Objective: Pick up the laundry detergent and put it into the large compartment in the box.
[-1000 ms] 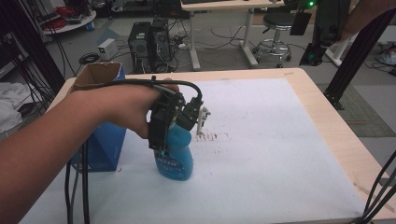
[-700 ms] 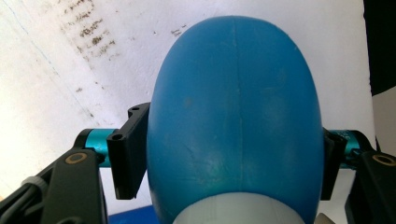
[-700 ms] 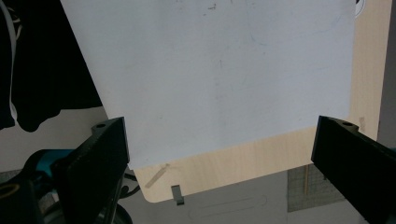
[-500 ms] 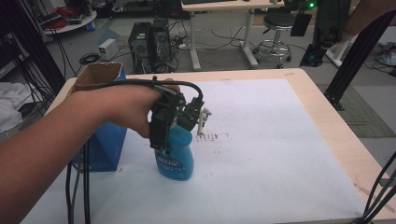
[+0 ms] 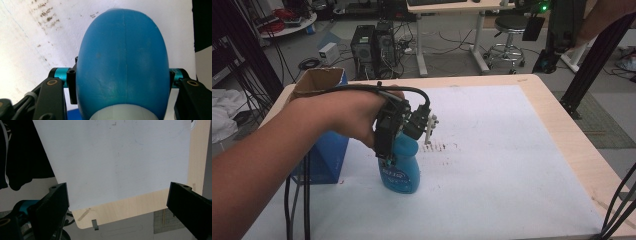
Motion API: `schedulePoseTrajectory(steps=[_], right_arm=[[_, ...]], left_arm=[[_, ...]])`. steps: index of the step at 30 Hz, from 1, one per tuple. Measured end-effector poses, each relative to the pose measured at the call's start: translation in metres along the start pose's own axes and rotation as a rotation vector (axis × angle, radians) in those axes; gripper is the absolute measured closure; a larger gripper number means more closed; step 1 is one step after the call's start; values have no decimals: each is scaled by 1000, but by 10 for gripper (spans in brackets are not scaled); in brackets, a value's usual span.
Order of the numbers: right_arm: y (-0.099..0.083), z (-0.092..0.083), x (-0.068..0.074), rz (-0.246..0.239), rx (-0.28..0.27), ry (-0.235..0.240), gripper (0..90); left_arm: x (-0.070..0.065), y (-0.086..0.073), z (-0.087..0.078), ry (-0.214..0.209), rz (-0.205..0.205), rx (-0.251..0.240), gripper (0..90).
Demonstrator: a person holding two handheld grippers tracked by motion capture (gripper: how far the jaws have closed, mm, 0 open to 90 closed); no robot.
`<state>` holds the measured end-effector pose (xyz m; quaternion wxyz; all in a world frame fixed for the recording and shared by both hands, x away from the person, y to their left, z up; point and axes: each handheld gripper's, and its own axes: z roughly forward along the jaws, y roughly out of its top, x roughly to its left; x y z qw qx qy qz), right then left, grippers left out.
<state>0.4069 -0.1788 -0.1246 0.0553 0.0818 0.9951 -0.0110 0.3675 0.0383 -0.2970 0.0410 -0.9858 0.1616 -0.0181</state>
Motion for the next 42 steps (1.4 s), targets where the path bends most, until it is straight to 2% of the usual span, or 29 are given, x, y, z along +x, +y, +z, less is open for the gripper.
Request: schedulePoseTrajectory(steps=[2,8,11,17,18,19,20,21,24,25,29,30,31,32,33,34,37,38,39,40,41,42], right_arm=[[0,0,1,2,-3,-1,31],[-1,0,1,6,-2,-1,31],[-2,1,1,2,-3,0,31],[0,4,0,-8,1,0,31],[0,5,0,-4,-3,1,31],[0,5,0,-4,-3,1,31],[2,6,-1,-15,-3,0,31],[2,6,-1,-15,-3,0,31],[4,7,-1,-17,0,-2,31],[5,7,0,-25,1,-4,31],[6,7,0,-23,-2,-3,31],[6,6,1,-28,-1,-4,31],[6,6,1,-31,-1,-5,31],[6,6,2,-29,2,-5,31],[6,7,2,-30,0,-5,31],[5,6,2,-29,0,-5,31],[5,6,3,-32,0,-6,31],[5,6,2,-40,-1,-6,31],[5,6,2,-40,-1,-6,31],[5,6,3,-37,-5,-5,31],[6,6,3,-35,-4,-7,31],[6,7,3,-42,-6,-6,31]], left_arm=[[0,1,0,-1,-8,14,392],[2,-2,-5,-22,-40,6,392],[2,-4,-11,-17,-64,1,391],[3,-12,-27,-12,-112,-13,391],[3,-18,-39,-13,-138,-28,391],[3,-18,-39,-13,-138,-28,391],[3,-26,-54,-4,-168,-31,391],[3,-26,-54,-4,-168,-31,391],[3,-29,-62,0,-188,-24,390],[4,-34,-76,-10,-229,5,390],[5,-35,-80,-12,-245,6,388],[7,-42,-94,-7,-319,1,388],[8,-44,-97,-8,-337,-2,387],[8,-44,-97,-8,-337,-2,387],[9,-49,-103,-18,-385,-8,388],[9,-49,-103,-18,-385,-8,387],[10,-57,-112,-42,-459,-17,388],[11,-61,-119,-46,-509,-20,388],[11,-61,-119,-46,-509,-20,388],[10,-65,-126,-53,-558,-21,388],[10,-65,-126,-53,-558,-21,388],[10,-68,-129,-57,-583,-20,388]])
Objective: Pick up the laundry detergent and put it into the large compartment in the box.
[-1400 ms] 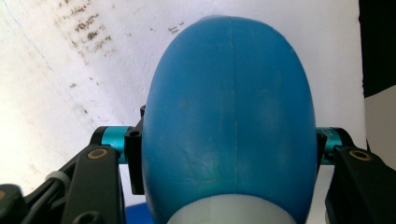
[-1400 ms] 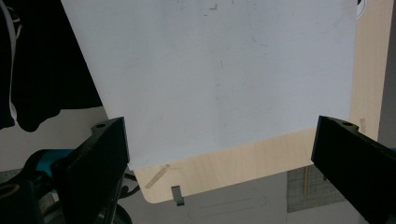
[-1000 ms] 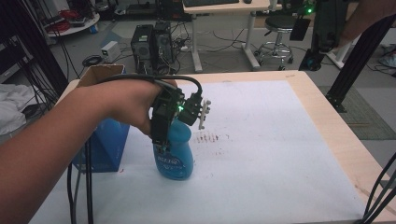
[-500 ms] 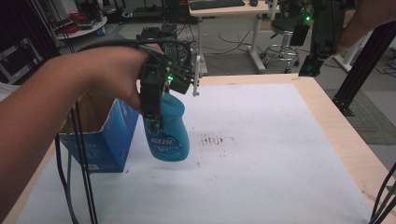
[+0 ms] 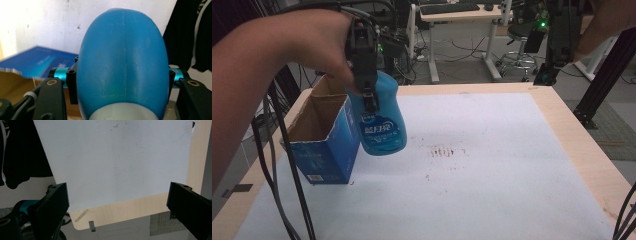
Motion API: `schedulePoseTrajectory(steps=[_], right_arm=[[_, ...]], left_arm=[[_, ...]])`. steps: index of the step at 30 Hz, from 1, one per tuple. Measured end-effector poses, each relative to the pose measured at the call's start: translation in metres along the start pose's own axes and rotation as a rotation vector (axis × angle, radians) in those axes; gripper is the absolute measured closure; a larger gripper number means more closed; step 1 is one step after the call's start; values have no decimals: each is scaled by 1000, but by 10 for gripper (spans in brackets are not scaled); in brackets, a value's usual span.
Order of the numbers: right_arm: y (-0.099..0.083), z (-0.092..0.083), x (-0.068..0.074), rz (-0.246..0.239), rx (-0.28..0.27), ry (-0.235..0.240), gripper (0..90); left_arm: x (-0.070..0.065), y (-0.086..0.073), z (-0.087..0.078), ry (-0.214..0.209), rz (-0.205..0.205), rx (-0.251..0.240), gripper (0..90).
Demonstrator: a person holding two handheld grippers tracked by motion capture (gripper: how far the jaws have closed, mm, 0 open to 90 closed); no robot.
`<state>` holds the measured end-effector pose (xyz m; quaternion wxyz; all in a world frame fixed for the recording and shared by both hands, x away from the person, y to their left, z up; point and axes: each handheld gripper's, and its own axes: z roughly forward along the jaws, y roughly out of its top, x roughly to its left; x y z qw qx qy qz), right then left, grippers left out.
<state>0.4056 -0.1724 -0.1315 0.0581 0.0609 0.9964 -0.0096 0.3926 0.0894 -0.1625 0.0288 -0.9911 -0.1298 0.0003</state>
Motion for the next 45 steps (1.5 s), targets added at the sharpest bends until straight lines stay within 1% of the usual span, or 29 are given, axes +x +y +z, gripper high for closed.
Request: schedulePoseTrajectory(steps=[1,2,5,7,8,9,10,13,14,15,16,17,18,19,20,21,22,23,24,25,26,27,28,31,32,33,34,35,45], right_arm=[[0,0,0,0,0,0,31],[0,0,0,0,0,0,31],[4,2,1,-5,2,0,31],[5,3,1,-11,5,-1,31],[5,3,1,-11,5,-1,31],[5,3,1,-11,5,-1,31],[7,3,1,-22,7,-4,31],[10,3,1,-27,4,-5,31],[10,3,1,-27,4,-5,31],[13,3,1,-31,1,-5,31],[13,3,1,-31,1,-5,31],[13,3,1,-31,-1,-7,31],[14,4,1,-31,1,-5,31],[16,4,1,-40,2,-3,31],[16,4,1,-40,2,-3,31],[16,5,2,-36,2,-6,31],[17,5,1,-43,4,-5,31],[17,5,1,-43,4,-5,31],[18,5,1,-42,3,-3,31],[18,5,1,-44,5,-4,31],[18,5,1,-44,5,-4,31],[19,5,2,-38,6,-4,31],[19,5,2,-38,6,-4,31],[20,6,1,-43,4,-4,31],[20,6,1,-49,1,-4,31],[21,6,0,-50,2,-4,31],[21,6,0,-50,2,-4,31],[21,6,1,-46,2,-4,31],[20,7,0,-44,3,-5,31]], left_arm=[[1,-2,-3,-2,-25,-2,388],[1,-2,-3,-2,-25,-2,388],[12,-20,-17,-47,-152,-16,388],[12,-20,-17,-47,-152,-16,387],[18,-29,-22,-78,-196,-27,387],[18,-29,-22,-78,-196,-27,387],[22,-36,-26,-100,-241,-36,387],[28,-48,-32,-122,-317,-51,387],[28,-48,-32,-122,-317,-51,387],[35,-58,-35,-122,-401,-45,387],[35,-58,-35,-122,-401,-45,387],[37,-61,-36,-114,-430,-45,387],[40,-65,-37,-103,-472,-46,387],[45,-72,-39,-88,-534,-49,387],[45,-72,-39,-88,-534,-49,387],[47,-76,-39,-76,-589,-51,387],[49,-79,-40,-70,-618,-48,387],[49,-79,-40,-70,-618,-48,387],[56,-90,-42,-54,-698,-49,388],[58,-93,-43,-52,-726,-52,388],[58,-93,-43,-52,-726,-52,388],[63,-99,-44,-58,-769,-47,388],[63,-99,-44,-58,-769,-47,388],[68,-107,-43,-66,-836,-31,388],[70,-111,-43,-60,-881,-21,388],[71,-113,-43,-56,-899,-12,388],[71,-113,-43,-56,-899,-12,388],[73,-116,-42,-53,-925,3,388],[85,-136,-36,-38,-1028,34,389]])
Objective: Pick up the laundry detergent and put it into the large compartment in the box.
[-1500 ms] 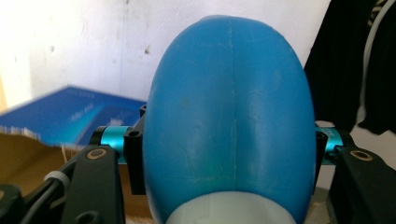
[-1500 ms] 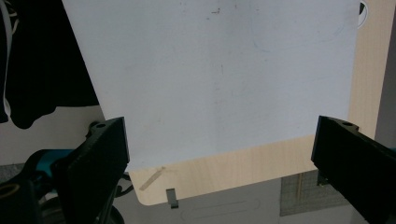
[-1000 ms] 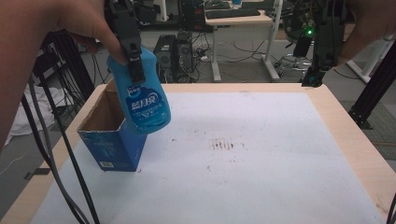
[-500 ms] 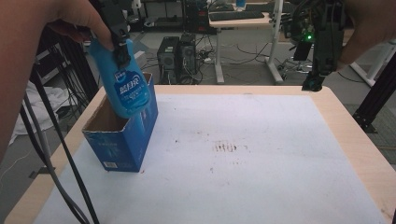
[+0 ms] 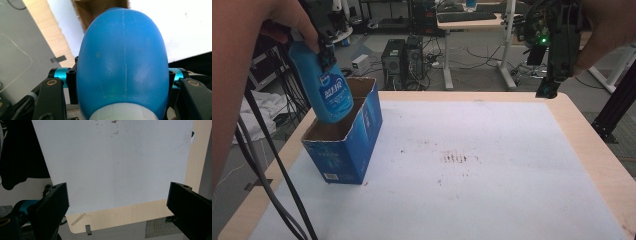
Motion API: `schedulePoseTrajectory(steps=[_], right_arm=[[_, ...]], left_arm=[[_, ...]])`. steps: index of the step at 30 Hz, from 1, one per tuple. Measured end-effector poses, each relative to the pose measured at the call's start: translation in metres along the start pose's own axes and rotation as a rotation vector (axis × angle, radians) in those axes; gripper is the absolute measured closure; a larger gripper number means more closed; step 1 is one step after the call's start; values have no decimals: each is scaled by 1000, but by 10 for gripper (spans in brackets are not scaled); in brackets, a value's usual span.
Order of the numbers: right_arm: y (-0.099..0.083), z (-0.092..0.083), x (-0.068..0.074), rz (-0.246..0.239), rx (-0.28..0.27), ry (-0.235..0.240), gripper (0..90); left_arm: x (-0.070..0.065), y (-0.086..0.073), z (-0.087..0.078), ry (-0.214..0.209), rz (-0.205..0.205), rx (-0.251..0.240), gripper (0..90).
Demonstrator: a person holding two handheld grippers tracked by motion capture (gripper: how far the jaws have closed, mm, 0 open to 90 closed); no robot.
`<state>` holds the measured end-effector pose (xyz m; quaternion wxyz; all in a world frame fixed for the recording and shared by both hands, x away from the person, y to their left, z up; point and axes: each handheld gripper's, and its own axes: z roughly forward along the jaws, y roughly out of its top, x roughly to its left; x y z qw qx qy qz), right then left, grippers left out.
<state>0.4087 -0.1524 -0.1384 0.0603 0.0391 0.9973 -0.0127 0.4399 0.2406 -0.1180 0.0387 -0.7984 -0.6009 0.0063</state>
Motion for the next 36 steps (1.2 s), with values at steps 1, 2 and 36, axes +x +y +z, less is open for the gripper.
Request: schedulePoseTrajectory(steps=[1,2,36], right_arm=[[-1,0,0,8,0,-1,31],[-2,0,0,3,-3,1,31],[-10,5,-5,30,-5,13,31]], left_arm=[[2,0,1,1,-9,0,389],[4,0,3,1,-12,4,389],[1,25,100,-27,190,67,389]])
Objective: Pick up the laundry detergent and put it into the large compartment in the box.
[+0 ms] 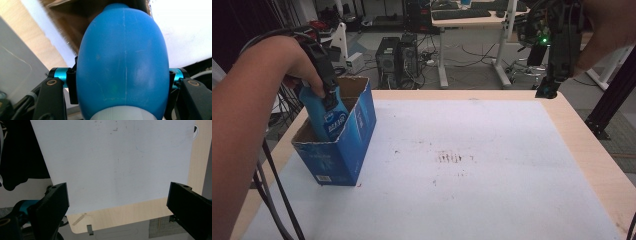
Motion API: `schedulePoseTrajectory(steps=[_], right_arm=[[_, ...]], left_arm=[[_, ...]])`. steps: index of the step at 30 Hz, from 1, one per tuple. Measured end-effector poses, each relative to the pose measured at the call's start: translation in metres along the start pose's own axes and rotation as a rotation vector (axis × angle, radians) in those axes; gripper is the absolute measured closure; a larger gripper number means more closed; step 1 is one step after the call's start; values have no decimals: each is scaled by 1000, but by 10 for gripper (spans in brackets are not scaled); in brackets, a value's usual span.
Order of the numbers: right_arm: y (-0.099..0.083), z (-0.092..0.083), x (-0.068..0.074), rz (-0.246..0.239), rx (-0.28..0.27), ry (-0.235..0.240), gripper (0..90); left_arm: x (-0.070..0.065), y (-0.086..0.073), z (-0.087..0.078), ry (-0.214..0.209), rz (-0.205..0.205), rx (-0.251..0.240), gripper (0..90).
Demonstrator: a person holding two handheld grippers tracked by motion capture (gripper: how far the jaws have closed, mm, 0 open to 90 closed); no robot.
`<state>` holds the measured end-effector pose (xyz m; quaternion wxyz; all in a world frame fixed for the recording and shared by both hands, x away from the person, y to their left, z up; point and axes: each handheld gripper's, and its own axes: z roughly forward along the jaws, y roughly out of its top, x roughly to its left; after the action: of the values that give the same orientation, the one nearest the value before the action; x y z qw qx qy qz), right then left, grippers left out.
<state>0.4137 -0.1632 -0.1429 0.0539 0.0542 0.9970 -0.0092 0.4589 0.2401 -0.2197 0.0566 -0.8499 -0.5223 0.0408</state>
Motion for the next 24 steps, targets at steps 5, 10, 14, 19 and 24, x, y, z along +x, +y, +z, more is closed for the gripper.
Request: schedulePoseTrajectory(steps=[5,10,14,19,24], right_arm=[[-3,1,0,6,-3,2,31],[-6,4,-1,11,-1,7,31],[-7,6,-2,11,-2,10,31],[-7,10,-3,13,4,17,31],[-5,10,-3,11,4,17,31]], left_arm=[[-5,5,16,36,143,9,389],[-3,5,25,59,220,0,389],[-2,4,33,60,282,-2,389],[0,2,45,54,334,-13,389],[0,2,52,69,365,-8,389]])
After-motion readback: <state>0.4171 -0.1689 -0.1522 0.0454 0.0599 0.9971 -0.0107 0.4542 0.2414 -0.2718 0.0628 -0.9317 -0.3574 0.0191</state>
